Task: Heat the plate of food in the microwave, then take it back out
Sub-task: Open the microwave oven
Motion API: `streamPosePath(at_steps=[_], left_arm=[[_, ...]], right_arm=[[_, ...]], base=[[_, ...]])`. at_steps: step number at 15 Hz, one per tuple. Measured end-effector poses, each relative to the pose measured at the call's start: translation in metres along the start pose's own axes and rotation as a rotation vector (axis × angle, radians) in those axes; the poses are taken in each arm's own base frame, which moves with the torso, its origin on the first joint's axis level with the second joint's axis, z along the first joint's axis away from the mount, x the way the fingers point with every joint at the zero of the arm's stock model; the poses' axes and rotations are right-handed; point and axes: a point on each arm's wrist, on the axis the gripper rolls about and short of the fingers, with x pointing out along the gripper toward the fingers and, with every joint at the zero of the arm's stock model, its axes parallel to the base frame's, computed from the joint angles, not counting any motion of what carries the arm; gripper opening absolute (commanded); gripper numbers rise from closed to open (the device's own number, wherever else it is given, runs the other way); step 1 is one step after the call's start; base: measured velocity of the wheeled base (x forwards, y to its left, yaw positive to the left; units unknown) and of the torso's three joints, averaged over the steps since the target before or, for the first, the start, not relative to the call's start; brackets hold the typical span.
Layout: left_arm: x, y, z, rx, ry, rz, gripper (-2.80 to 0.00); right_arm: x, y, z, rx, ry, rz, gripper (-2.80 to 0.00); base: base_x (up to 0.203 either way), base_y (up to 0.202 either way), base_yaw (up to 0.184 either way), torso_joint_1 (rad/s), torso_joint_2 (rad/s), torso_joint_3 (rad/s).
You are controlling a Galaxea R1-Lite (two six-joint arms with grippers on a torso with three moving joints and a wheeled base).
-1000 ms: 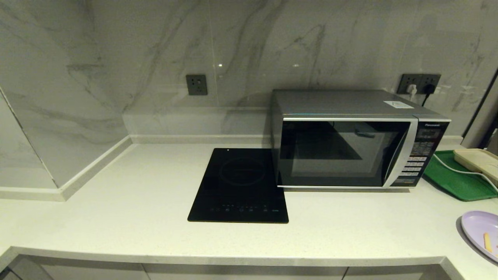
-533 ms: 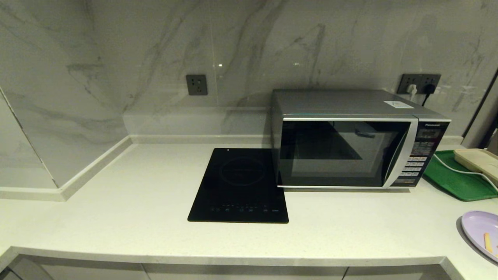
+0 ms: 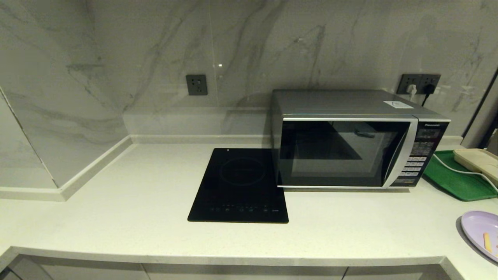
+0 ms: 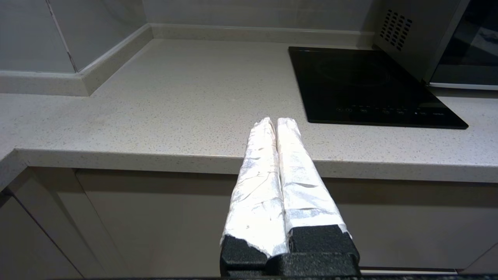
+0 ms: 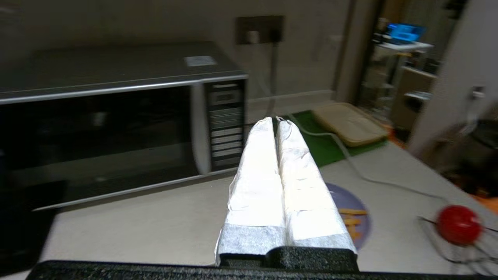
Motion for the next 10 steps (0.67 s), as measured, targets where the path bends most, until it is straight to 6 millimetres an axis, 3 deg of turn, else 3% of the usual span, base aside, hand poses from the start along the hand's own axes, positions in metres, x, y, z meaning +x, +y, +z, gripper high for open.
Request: streamPosePath(at_steps=[2,5,7,10], left_arm=[[0.0,0.0,0.0,0.0,0.0,0.0,-2.8],[0.0,0.0,0.0,0.0,0.0,0.0,-2.8],[0.0,0.0,0.0,0.0,0.0,0.0,-2.8],[0.0,0.0,0.0,0.0,0.0,0.0,-2.8]], right_arm=[[0.038,0.01,0.021,-0.07,0.073,-0.139,-2.8],[0.101,0.029,0.024,-0.168,0.21,-0.291,-2.8],[0.144,0.044,0.017,-0.212,0.275,-0.327,-2.8],[0.209,0.074,-0.014,-0.275,0.337,-0.332,-2.8]], base=[[0.0,0.0,0.0,0.0,0.0,0.0],[0.0,0.0,0.0,0.0,0.0,0.0],[0.0,0.0,0.0,0.0,0.0,0.0],[0.0,0.0,0.0,0.0,0.0,0.0]])
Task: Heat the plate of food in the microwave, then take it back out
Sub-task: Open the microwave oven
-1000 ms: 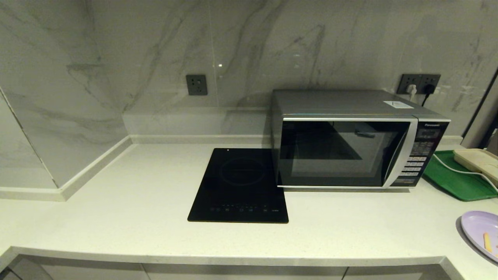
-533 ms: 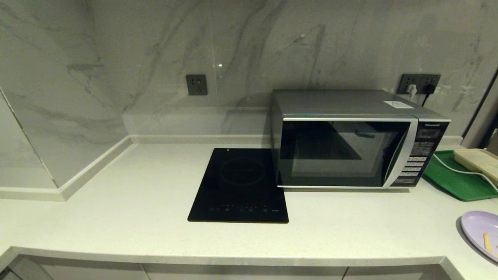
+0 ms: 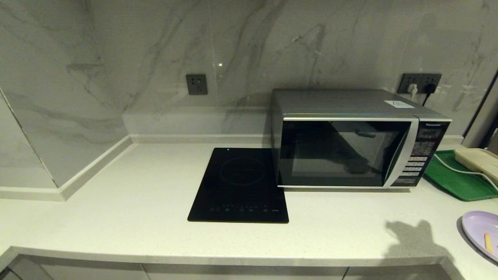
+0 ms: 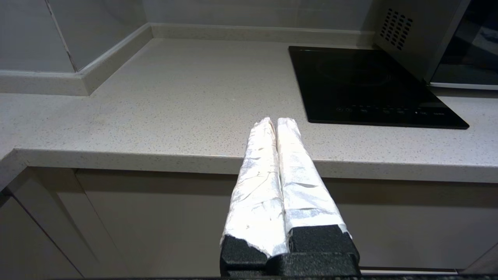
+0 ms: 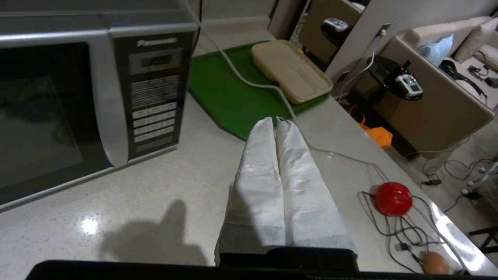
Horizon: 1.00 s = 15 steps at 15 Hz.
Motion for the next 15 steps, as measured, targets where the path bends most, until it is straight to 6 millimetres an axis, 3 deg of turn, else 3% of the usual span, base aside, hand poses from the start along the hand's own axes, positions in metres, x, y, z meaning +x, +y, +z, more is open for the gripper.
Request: streamPosePath(at_steps=[2,4,7,8,9,11,15], left_arm=[[0.0,0.0,0.0,0.0,0.0,0.0,-2.8],[0.0,0.0,0.0,0.0,0.0,0.0,-2.8],[0.0,0.0,0.0,0.0,0.0,0.0,-2.8],[0.0,0.0,0.0,0.0,0.0,0.0,-2.8],[0.0,0.0,0.0,0.0,0.0,0.0,-2.8],[0.0,0.0,0.0,0.0,0.0,-0.001,-2.8],[0.0,0.0,0.0,0.0,0.0,0.0,-2.8]], right_arm=[[0.026,0.053,-0.012,-0.063,0.033,0.023,-2.8],[0.039,0.109,-0.034,-0.143,0.061,0.036,-2.8],[0.059,0.165,-0.061,-0.202,0.091,0.011,-2.8],[0.067,0.176,-0.071,-0.216,0.107,0.004,-1.64],[0.074,0.183,-0.079,-0.226,0.124,-0.006,0.0],[0.088,0.192,-0.091,-0.228,0.15,-0.023,0.0],[0.107,0.205,-0.095,-0.195,0.158,-0.041,0.0]], base=[[0.0,0.0,0.0,0.0,0.0,0.0],[0.0,0.0,0.0,0.0,0.0,0.0],[0.0,0.0,0.0,0.0,0.0,0.0],[0.0,0.0,0.0,0.0,0.0,0.0],[0.0,0.0,0.0,0.0,0.0,0.0],[0.0,0.0,0.0,0.0,0.0,0.0],[0.0,0.0,0.0,0.0,0.0,0.0]])
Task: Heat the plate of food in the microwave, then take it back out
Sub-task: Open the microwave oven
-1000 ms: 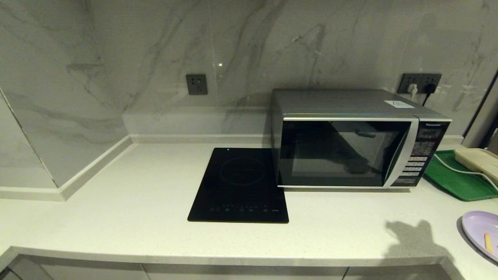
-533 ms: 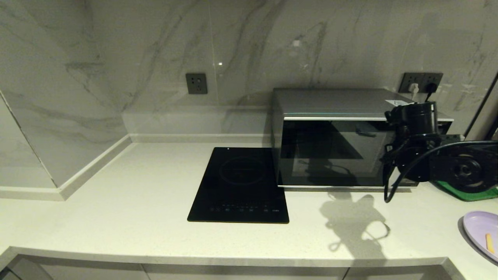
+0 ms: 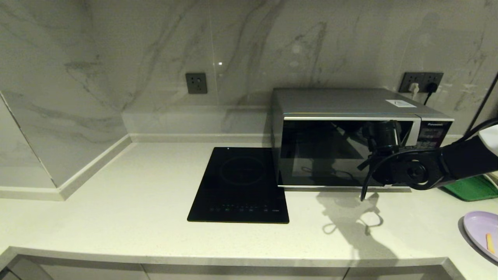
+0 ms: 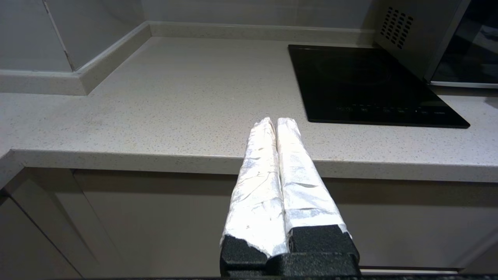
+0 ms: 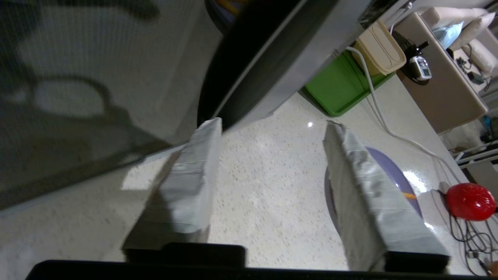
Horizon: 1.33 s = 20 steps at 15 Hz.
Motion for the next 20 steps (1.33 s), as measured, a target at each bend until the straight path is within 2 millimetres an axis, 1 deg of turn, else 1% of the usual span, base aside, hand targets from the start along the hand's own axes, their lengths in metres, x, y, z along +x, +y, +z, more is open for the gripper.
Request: streamPosePath(at_steps=[2,4,6,11,17,20], left_arm=[[0.0,0.0,0.0,0.0,0.0,0.0,-2.8],[0.0,0.0,0.0,0.0,0.0,0.0,-2.8],[0.0,0.0,0.0,0.0,0.0,0.0,-2.8],[0.0,0.0,0.0,0.0,0.0,0.0,-2.8],[0.0,0.0,0.0,0.0,0.0,0.0,-2.8],[0.0,0.0,0.0,-0.001,0.0,0.001,-2.8]], right_arm=[[0.008,0.002,0.007,0.028,-0.008,-0.013,0.0],[0.016,-0.001,0.015,0.085,-0.016,-0.043,0.0],[0.021,-0.005,0.017,0.134,-0.015,-0.061,0.0],[0.03,-0.015,0.003,0.161,0.025,-0.09,0.0],[0.047,-0.031,0.003,0.215,0.043,-0.117,0.0],[0.051,-0.031,0.002,0.229,0.045,-0.125,0.0]], base=[[0.0,0.0,0.0,0.0,0.0,0.0],[0.0,0.0,0.0,0.0,0.0,0.0],[0.0,0.0,0.0,0.0,0.0,0.0],[0.0,0.0,0.0,0.0,0.0,0.0],[0.0,0.0,0.0,0.0,0.0,0.0],[0.0,0.0,0.0,0.0,0.0,0.0]])
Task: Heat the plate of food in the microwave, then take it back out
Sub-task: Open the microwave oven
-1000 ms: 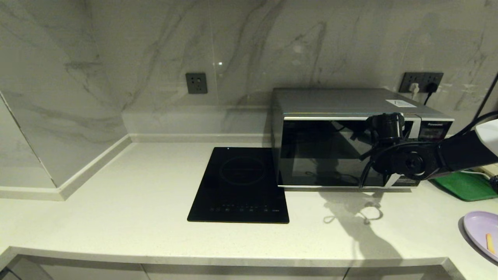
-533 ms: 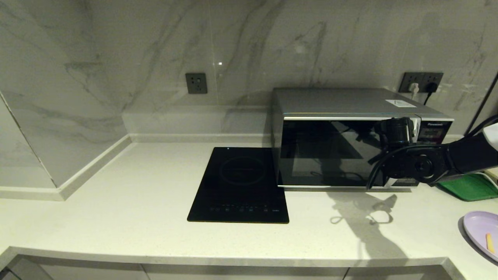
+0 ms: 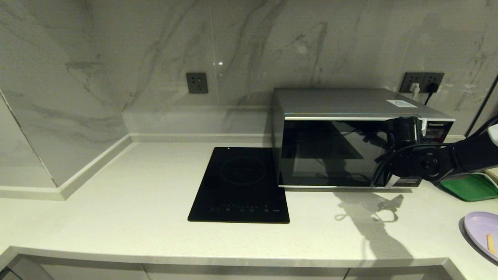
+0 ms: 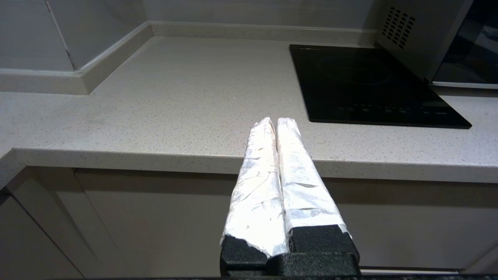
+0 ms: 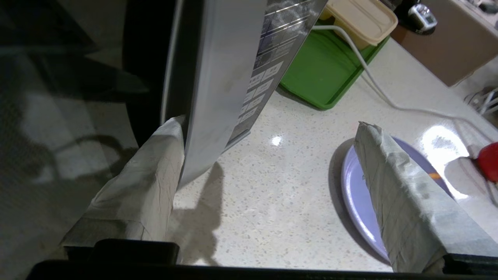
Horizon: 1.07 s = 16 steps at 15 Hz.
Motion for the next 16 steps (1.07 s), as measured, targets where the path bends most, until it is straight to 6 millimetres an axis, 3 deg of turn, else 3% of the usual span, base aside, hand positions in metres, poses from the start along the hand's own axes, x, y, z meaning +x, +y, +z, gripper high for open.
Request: streamPosePath(at_steps=[6,16], left_arm=[[0.0,0.0,0.0,0.0,0.0,0.0,-2.8],[0.0,0.0,0.0,0.0,0.0,-0.002,-2.8]], right_arm=[[0.005,-0.003,-0.003,0.082,0.008,-0.022,0.0],[-0.011,-0.026,-0.022,0.041,0.06,-0.014,0.0]], base=[[0.0,0.0,0.0,0.0,0.0,0.0],[0.0,0.0,0.0,0.0,0.0,0.0]])
